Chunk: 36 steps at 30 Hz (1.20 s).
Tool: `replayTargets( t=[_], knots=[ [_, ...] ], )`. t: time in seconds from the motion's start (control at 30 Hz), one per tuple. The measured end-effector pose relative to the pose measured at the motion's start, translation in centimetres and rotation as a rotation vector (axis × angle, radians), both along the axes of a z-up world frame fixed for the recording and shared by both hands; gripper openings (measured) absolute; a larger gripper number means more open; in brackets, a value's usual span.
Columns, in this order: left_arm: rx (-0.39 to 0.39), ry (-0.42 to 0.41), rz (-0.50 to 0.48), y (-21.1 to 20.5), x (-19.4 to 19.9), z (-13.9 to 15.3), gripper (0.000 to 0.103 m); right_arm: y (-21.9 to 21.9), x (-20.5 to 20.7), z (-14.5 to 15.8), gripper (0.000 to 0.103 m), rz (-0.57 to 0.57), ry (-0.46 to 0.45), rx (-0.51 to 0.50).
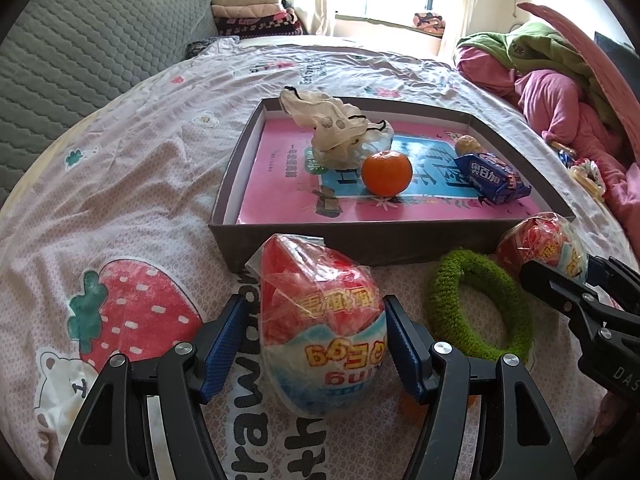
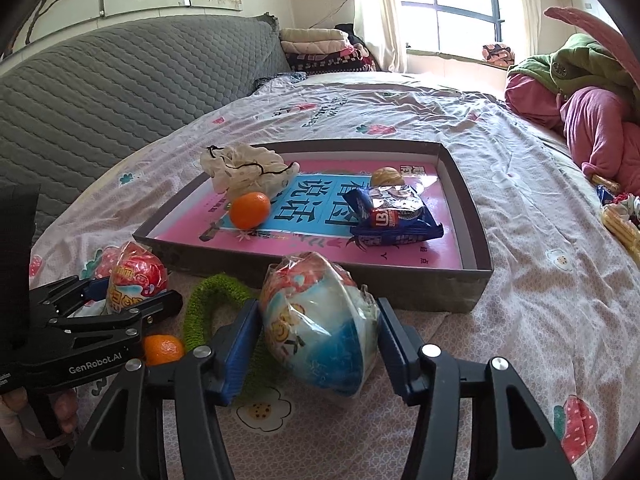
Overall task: Organize objects
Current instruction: 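Close the right tool on the blue-white egg while the left tool grasps the red-white egg, then lift and carry both candy eggs with both tools over the gray box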
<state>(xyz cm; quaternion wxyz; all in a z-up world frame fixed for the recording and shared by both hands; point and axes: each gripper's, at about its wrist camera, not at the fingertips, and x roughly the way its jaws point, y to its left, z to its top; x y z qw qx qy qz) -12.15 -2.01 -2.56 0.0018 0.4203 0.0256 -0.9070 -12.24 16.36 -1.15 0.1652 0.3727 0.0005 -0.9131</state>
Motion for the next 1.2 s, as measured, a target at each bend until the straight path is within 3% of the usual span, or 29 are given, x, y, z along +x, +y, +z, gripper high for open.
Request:
replayTargets(
  t=[0.23, 0.53, 1.2],
  knots=[
    [-0.007, 0.003, -0.017, 0.4, 0.2, 0.1, 0.053, 0.1, 0.0, 0.0, 0.057, -0.005, 0.002, -0.006],
    [-0.041, 0.038, -0.042, 1.1, 0.7, 0.8, 0.052, 0.1, 0.1, 0.1, 0.057, 0.000, 0.005, -0.005],
    [-0.023, 0.095, -0.041, 0.5, 1.7, 2.1, 0.052, 0.4, 0.7, 0.8, 0.057, 0.006, 0.032, -0.025]
  ],
)
